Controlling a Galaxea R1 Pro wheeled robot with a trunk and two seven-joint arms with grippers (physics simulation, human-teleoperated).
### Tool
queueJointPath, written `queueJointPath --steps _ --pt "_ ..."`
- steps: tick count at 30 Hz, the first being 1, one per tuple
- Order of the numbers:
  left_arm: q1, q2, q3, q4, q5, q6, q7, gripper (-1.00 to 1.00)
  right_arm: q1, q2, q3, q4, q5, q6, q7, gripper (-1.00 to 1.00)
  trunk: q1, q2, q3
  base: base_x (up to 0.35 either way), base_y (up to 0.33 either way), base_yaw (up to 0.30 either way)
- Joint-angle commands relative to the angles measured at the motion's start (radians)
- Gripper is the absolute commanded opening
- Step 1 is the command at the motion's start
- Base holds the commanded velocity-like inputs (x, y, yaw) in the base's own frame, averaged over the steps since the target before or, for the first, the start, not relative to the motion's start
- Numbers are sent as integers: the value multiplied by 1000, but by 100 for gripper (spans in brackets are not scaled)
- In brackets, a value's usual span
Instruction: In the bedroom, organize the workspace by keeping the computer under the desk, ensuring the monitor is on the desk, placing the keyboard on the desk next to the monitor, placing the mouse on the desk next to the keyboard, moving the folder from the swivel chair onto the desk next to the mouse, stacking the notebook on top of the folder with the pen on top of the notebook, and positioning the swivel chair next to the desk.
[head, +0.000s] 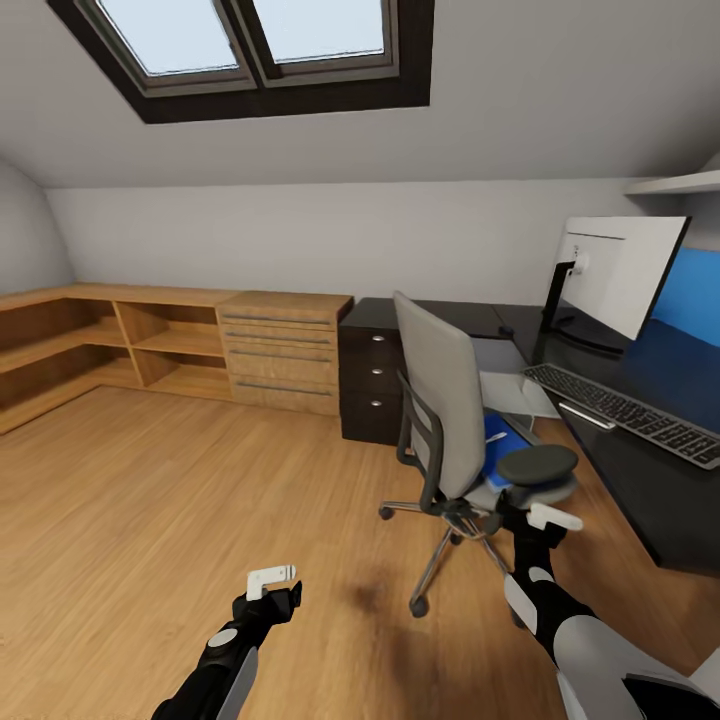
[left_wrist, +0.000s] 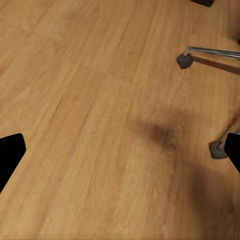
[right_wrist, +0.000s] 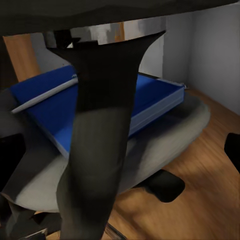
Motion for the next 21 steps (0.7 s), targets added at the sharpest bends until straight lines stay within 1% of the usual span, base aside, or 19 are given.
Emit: queueJointPath --steps 1,10,17,21 --pt "0 0 -2 -2 10 5 5 100 0 0 3 1 -6 -4 0 100 0 0 -1 0 0 87" --pt "0 0 -2 -2 10 5 5 100 -1 0 3 1 -6 -4 0 100 0 0 -1 0 0 78" --pt "0 1 -2 -2 10 5 5 100 -1 0 3 1 -6 -4 0 100 0 0 -1 0 -1 19" --pt "0 0 -2 -2 10 5 5 100 0 0 3 1 -6 -4 0 100 0 0 -1 -37 -59 3"
